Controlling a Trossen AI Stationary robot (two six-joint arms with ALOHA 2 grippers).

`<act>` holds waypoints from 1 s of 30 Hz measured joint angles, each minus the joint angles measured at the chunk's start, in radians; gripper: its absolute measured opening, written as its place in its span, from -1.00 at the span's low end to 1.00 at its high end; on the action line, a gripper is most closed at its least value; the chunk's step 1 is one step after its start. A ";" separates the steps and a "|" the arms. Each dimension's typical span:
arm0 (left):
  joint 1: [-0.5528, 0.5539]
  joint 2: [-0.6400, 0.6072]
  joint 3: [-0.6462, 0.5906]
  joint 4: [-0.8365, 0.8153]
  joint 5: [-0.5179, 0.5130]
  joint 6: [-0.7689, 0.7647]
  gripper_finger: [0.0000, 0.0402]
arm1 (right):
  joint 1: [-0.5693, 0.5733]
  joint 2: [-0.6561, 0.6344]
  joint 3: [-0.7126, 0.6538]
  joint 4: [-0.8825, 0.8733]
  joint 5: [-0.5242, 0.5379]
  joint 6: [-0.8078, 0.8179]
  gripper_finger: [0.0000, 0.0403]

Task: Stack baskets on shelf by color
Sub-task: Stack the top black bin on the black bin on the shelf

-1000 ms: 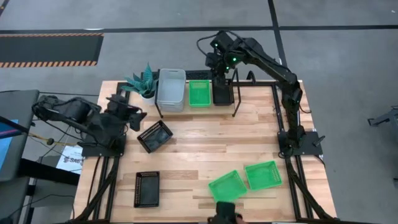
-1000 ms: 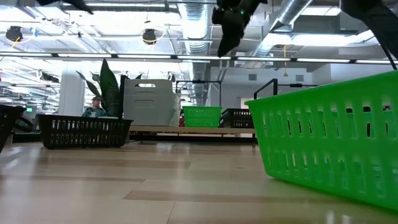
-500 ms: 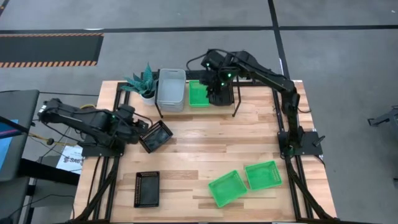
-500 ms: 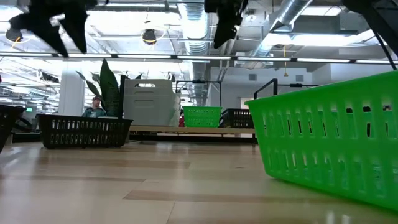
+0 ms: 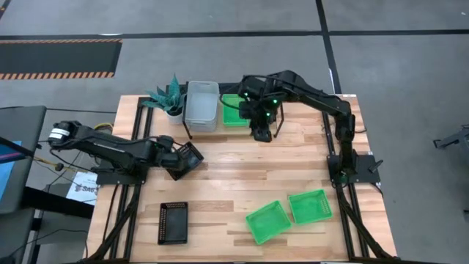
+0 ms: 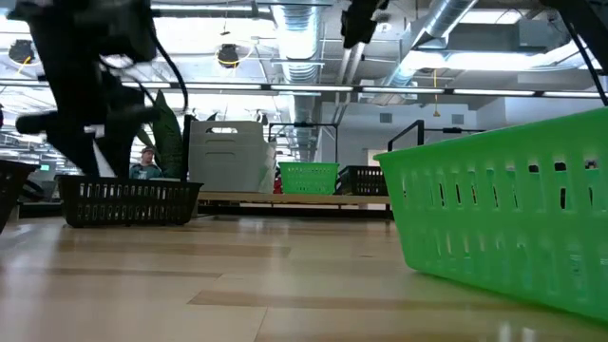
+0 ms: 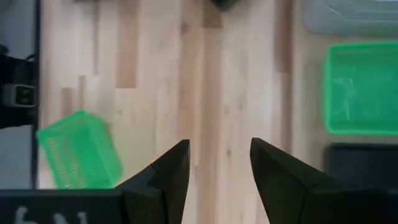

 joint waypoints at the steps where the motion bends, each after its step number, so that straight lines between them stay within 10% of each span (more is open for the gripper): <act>1: 0.008 0.021 -0.016 0.044 0.038 0.019 0.09 | 0.006 -0.007 0.000 -0.001 -0.007 -0.002 -0.06; 8: 0.026 0.140 -0.055 0.592 0.280 0.059 0.08 | 0.044 -0.066 0.000 -0.001 -0.023 0.001 -0.06; 17: 0.082 0.287 -0.052 1.339 0.343 0.159 0.08 | 0.064 -0.113 -0.001 -0.001 0.002 0.114 -0.07; 30: 0.074 0.184 -0.024 1.335 0.510 0.143 0.08 | 0.119 -0.102 -0.337 0.226 0.012 -0.057 -0.09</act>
